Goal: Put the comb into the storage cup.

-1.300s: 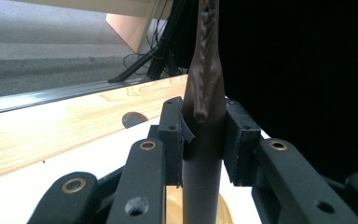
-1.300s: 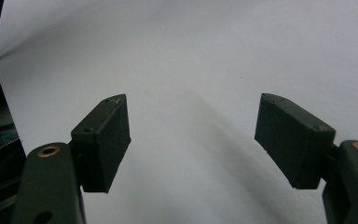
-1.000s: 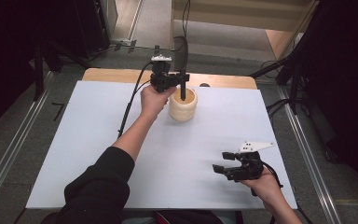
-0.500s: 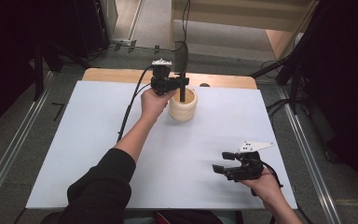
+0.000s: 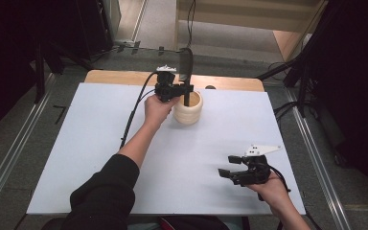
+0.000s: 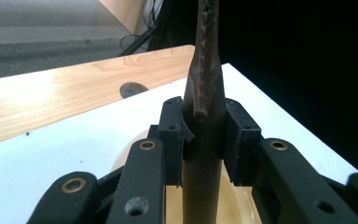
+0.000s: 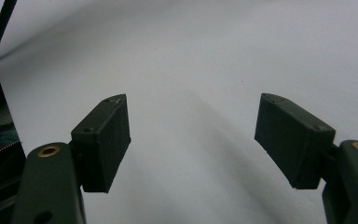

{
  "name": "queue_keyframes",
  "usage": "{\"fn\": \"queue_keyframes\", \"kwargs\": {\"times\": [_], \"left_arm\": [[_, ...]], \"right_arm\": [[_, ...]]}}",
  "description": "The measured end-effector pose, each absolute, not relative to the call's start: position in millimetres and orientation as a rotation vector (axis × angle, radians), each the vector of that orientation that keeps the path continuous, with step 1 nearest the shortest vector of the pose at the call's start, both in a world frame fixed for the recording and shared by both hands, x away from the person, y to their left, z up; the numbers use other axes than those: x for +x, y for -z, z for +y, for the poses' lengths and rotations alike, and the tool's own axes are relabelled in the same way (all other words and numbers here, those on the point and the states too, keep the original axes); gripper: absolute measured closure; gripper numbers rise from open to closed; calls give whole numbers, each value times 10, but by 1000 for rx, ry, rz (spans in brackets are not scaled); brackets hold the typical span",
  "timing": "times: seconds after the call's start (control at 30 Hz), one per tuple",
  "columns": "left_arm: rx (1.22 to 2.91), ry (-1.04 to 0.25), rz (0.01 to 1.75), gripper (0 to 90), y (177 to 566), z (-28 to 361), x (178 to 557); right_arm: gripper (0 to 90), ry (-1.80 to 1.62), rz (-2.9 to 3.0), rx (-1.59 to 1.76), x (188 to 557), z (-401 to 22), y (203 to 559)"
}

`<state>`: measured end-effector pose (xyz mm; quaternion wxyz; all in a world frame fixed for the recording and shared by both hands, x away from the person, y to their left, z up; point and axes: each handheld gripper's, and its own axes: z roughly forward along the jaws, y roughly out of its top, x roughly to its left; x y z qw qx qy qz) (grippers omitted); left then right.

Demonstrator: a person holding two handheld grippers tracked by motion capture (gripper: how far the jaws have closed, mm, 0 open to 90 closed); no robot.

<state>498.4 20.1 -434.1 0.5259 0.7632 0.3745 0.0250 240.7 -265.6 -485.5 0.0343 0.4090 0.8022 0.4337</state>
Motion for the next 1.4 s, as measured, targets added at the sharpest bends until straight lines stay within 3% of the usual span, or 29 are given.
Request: {"fn": "queue_keyframes", "kwargs": {"times": [0.87,1.4], "left_arm": [[1880,-54,855,723,4501,214,4971],[1859,-27,852,475,4363,313,4920]], "right_arm": [[246,-1336,2462,1255,2406,-2649,4844],[246,-1340,2468,1241,2410,-2641,4844]]}}
